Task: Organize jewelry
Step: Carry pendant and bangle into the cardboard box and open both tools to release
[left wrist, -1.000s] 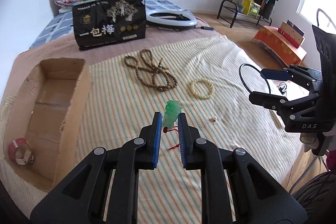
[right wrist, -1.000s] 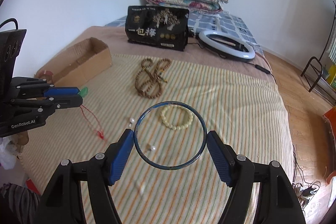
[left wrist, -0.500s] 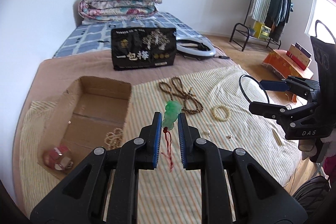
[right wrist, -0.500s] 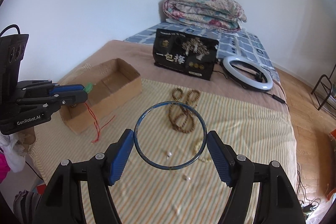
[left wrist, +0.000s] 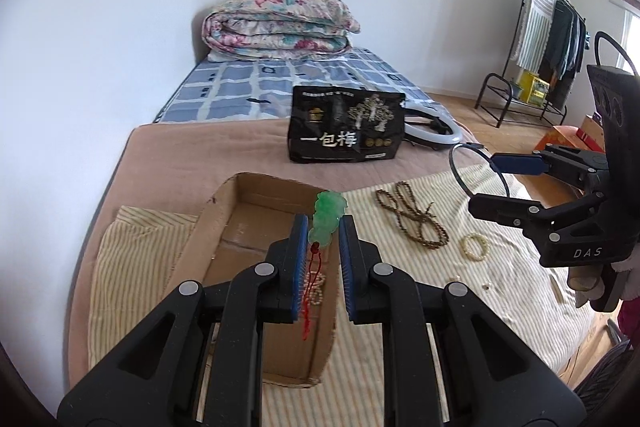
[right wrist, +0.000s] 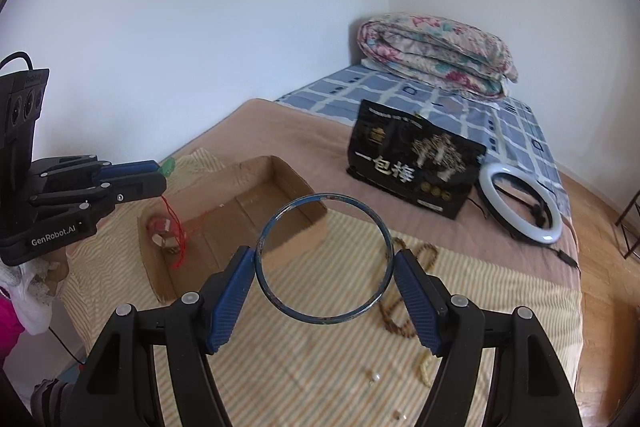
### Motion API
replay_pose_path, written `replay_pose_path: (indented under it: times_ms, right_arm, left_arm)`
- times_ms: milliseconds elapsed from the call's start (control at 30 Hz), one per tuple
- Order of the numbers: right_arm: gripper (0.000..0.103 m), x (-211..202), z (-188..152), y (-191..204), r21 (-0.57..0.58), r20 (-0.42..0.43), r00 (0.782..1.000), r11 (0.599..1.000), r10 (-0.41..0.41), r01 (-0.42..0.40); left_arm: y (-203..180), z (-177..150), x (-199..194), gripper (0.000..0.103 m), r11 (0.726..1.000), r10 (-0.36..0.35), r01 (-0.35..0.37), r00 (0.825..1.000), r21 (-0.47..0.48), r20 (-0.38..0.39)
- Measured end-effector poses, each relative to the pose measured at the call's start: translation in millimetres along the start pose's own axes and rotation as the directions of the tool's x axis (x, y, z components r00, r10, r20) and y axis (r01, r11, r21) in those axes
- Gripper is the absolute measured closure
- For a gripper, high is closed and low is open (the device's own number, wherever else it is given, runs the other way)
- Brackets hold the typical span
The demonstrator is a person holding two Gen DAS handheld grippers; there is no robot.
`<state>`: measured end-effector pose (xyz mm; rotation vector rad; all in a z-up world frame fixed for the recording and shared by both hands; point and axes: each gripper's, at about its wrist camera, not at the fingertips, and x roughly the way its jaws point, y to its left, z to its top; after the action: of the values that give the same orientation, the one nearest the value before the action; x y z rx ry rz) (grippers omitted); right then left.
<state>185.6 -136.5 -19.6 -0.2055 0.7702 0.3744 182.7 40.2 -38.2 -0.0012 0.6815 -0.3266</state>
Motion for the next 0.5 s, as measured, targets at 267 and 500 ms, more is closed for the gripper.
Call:
replay_pose_path:
  times_ms: [267, 500]
  right_arm:
    - [0.03, 46.6, 26.5, 27.6, -0.034, -0.01, 0.998, 0.998, 0.06, -0.06]
    - [0.03, 95.2, 37.5, 41.4, -0.04, -0.04, 0.994, 0.994, 0.099, -0.101]
  left_arm:
    - [30.6, -4.2, 11.5, 0.088, 0.999, 0.035, -0.036, 0.999, -0.036, -0.009]
    - [49.6, -13.1, 26.6, 0.088, 0.997, 0.054, -0.055, 0.998, -0.053, -0.031]
